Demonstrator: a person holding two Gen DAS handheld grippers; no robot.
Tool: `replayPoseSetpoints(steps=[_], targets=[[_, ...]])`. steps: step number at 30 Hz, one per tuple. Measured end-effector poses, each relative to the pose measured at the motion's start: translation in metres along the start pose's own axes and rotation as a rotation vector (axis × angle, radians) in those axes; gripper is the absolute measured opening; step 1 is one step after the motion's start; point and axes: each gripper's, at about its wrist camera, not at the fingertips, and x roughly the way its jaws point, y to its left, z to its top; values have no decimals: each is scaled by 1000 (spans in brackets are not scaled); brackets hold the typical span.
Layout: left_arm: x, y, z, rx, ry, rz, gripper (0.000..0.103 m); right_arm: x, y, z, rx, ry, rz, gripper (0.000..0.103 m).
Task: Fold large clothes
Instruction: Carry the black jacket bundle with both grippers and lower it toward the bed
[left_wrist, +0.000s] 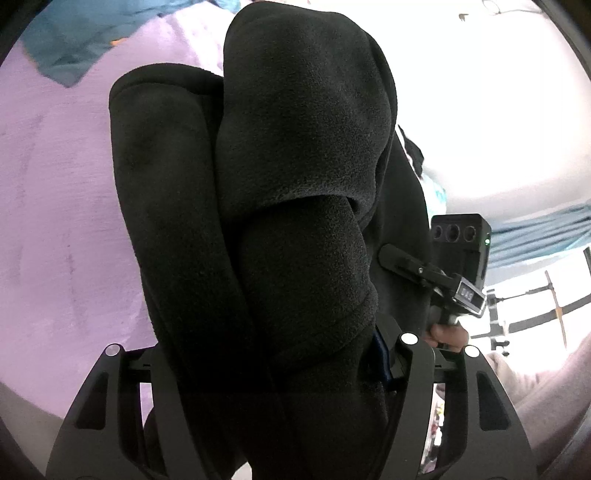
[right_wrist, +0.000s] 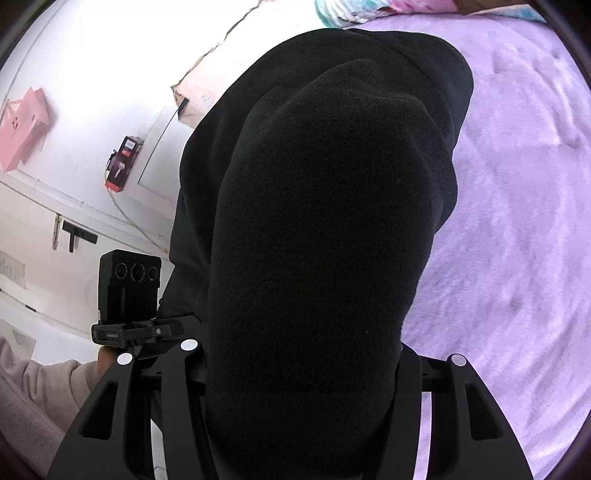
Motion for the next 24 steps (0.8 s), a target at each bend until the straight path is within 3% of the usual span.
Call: replayPoseSetpoints(steps=[8,11,14,16,24], targets=[[-11,35,-3,-51,-24,53,62,42,-7,1,-8,58,33,53],[14,71,-12,-99,-1,82,64,70,-33,-10,5,110,8,54],[56,99,-25,-100,63,166,70,98,-75,-31,29,187,-66,59],[62,100,-26,-76,39,163,78,100,-91,-42,1,181,-72,61],[49,104,-20,-94,35,137,78,100,-89,-37,3,213,-80,68]])
